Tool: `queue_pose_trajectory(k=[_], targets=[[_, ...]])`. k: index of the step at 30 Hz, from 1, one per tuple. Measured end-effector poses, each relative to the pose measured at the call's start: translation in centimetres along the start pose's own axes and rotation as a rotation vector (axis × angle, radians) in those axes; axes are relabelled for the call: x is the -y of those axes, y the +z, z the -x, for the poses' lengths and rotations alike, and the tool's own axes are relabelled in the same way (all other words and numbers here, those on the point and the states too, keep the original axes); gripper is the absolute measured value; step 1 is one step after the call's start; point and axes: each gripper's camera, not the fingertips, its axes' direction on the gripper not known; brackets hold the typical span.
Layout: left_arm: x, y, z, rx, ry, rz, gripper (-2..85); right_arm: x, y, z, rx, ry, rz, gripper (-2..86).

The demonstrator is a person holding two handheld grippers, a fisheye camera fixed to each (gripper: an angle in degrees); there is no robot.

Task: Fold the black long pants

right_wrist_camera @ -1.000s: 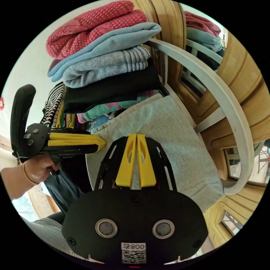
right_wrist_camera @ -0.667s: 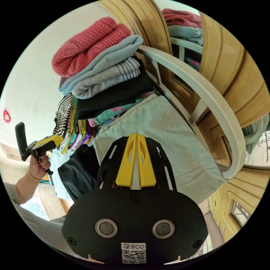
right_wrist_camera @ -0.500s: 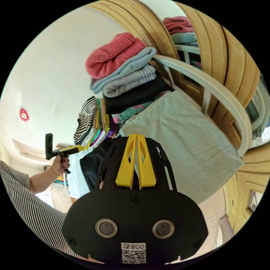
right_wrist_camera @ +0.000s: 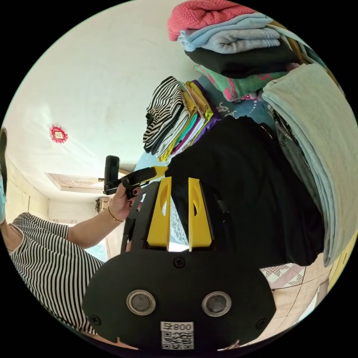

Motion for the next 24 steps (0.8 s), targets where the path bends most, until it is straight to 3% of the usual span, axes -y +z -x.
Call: queue_pose_trajectory(k=[15, 24], targets=[[-2.5, -5.2, -2.0, -0.131, 0.186, 0.031, 2.3, -3.9, 4.3, 3.3, -0.252, -0.211, 0.062, 9.3], [-3.1, -6.3, -3.6, -0.134, 0.327, 0.094, 0.8, -6.0, 3.0, -1.6, -0.333, -0.117, -0.019, 2.1]])
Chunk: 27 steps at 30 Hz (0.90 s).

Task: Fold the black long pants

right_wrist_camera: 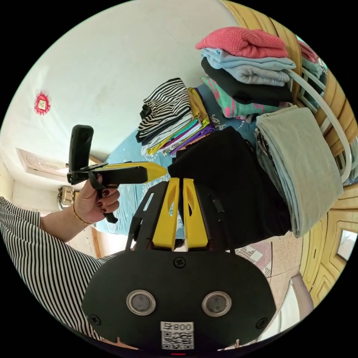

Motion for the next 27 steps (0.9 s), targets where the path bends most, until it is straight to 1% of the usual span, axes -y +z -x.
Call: queue_pose_trajectory(k=[3, 5, 6, 8, 10, 11, 13, 16, 17, 20, 23, 27], targets=[[-0.9, -1.3, 0.5, 0.070, -0.012, -0.014, 0.9, -1.2, -0.9, -3.1, 0.031, 0.065, -0.040, 1.7], [-1.8, -2.1, 2.4, 0.175, -0.118, 0.002, 1.3, -2.3, -1.5, -5.6, 0.059, 0.125, -0.063, 1.6], [-2.0, -2.2, 2.9, 0.190, -0.151, -0.001, 1.3, -3.2, -1.9, -7.3, 0.058, 0.163, -0.080, 1.6], [-2.5, -2.5, 5.2, 0.198, -0.274, -0.004, 1.3, -4.7, -2.1, -10.0, 0.057, 0.229, -0.093, 1.7], [-2.5, -2.3, 6.4, 0.170, -0.328, -0.005, 1.4, -7.3, -1.9, -14.2, 0.045, 0.346, -0.110, 1.8], [-2.4, -2.1, 6.8, 0.170, -0.342, -0.006, 1.4, -8.0, -1.6, -15.3, 0.042, 0.380, -0.110, 1.9], [-1.9, -1.6, 7.1, 0.186, -0.343, 0.015, 1.5, -11.3, -0.4, -20.2, 0.135, 0.546, -0.118, 2.2], [-1.3, -0.8, 7.4, 0.180, -0.354, 0.051, 1.5, -15.2, 0.5, -23.8, 0.216, 0.695, -0.190, 2.9], [-1.2, -0.6, 7.5, 0.188, -0.361, 0.058, 1.4, -15.7, 0.5, -24.0, 0.221, 0.704, -0.207, 3.0], [-1.2, -0.5, 7.3, 0.184, -0.366, 0.054, 1.3, -15.9, 0.8, -23.3, 0.196, 0.665, -0.225, 5.0], [-1.2, -0.9, 6.7, 0.187, -0.356, 0.041, 1.3, -12.4, 2.1, -20.1, 0.135, 0.515, -0.154, 6.9], [-1.2, -1.2, 5.3, 0.215, -0.329, 0.025, 1.5, -5.1, 7.1, -12.9, 0.080, 0.185, -0.058, 7.8]])
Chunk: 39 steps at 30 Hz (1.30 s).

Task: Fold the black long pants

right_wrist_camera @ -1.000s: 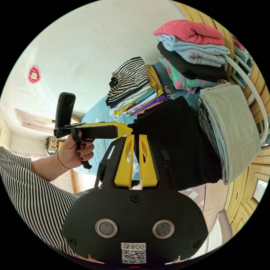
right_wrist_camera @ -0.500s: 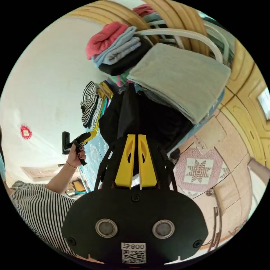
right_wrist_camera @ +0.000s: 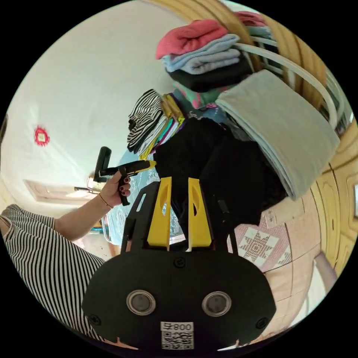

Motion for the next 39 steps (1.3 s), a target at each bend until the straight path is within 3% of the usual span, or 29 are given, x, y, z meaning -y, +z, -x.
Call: queue_pose_trajectory(k=[4, 9, 20, 30, 39], targets=[[-0.5, -0.7, -1.5, 0.012, 0.023, -0.016, 1.8, 4.6, 8.8, 6.8, -0.090, -0.261, 0.097, 8.7], [-1.0, -1.2, -2.6, 0.002, 0.041, -0.018, 1.8, 5.7, 16.6, 10.5, -0.184, -0.413, 0.213, 8.7], [-3.3, -2.3, -3.9, -0.010, 0.007, -0.018, 1.3, 6.0, 24.3, 10.5, -0.225, -0.385, 0.239, 1.1], [-6.0, -4.2, -6.1, -0.015, -0.002, -0.055, 1.3, 5.9, 22.0, 7.3, -0.063, -0.226, 0.104, 0.1], [-10.0, -6.2, -8.7, 0.043, 0.000, -0.056, 1.3, 5.5, 25.2, 6.5, 0.004, -0.172, 0.077, 0.1]])
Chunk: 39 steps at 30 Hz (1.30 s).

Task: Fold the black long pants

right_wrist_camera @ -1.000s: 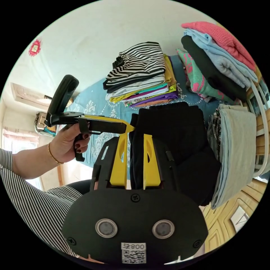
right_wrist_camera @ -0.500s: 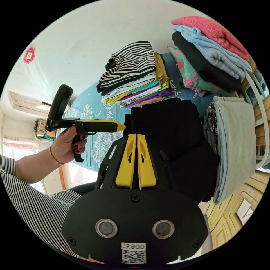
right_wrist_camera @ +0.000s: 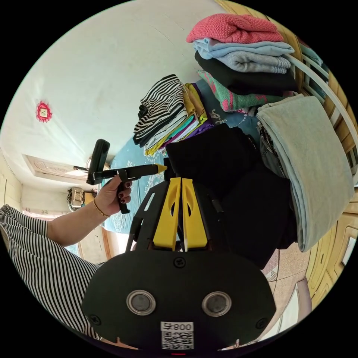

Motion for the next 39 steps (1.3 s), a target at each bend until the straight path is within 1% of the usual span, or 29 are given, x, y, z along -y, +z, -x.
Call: queue_pose_trajectory(k=[8, 12, 16, 21, 24, 26, 28, 33, 35, 39], targets=[[-7.1, -5.5, -5.9, 0.013, 0.204, -0.068, 1.2, -1.6, 1.8, 0.8, 0.009, 0.008, -0.027, 0.0], [-10.8, -7.9, -8.2, -0.025, 0.285, -0.087, 1.2, -3.5, 1.7, 1.4, 0.019, 0.030, -0.062, 0.0], [-15.1, -11.1, -9.9, -0.113, 0.357, -0.103, 1.2, -5.4, 1.7, 3.0, 0.036, 0.041, -0.099, 0.1], [-20.7, -16.5, -9.6, -0.267, 0.360, -0.166, 1.0, -7.7, 1.3, 6.2, 0.096, 0.032, -0.186, 0.1], [-24.8, -21.2, -8.7, -0.360, 0.359, -0.251, 1.0, -9.3, 0.8, 9.7, 0.122, -0.003, -0.261, 0.1], [-28.4, -25.8, -7.6, -0.422, 0.378, -0.343, 1.1, -10.4, 0.7, 12.3, 0.144, -0.040, -0.306, 0.1], [-31.3, -29.5, -6.7, -0.453, 0.398, -0.409, 1.2, -11.6, 1.0, 16.4, 0.165, -0.100, -0.355, 0.0], [-40.1, -39.6, -4.1, -0.441, 0.417, -0.570, 1.3, -13.3, 2.9, 24.8, 0.188, -0.246, -0.434, 0.0], [-44.9, -44.5, -3.1, -0.391, 0.429, -0.642, 1.4, -13.6, 4.1, 27.7, 0.208, -0.304, -0.457, 0.0], [-52.3, -51.5, -1.8, -0.385, 0.452, -0.785, 1.4, -13.9, 6.4, 32.8, 0.302, -0.429, -0.516, 0.0]])
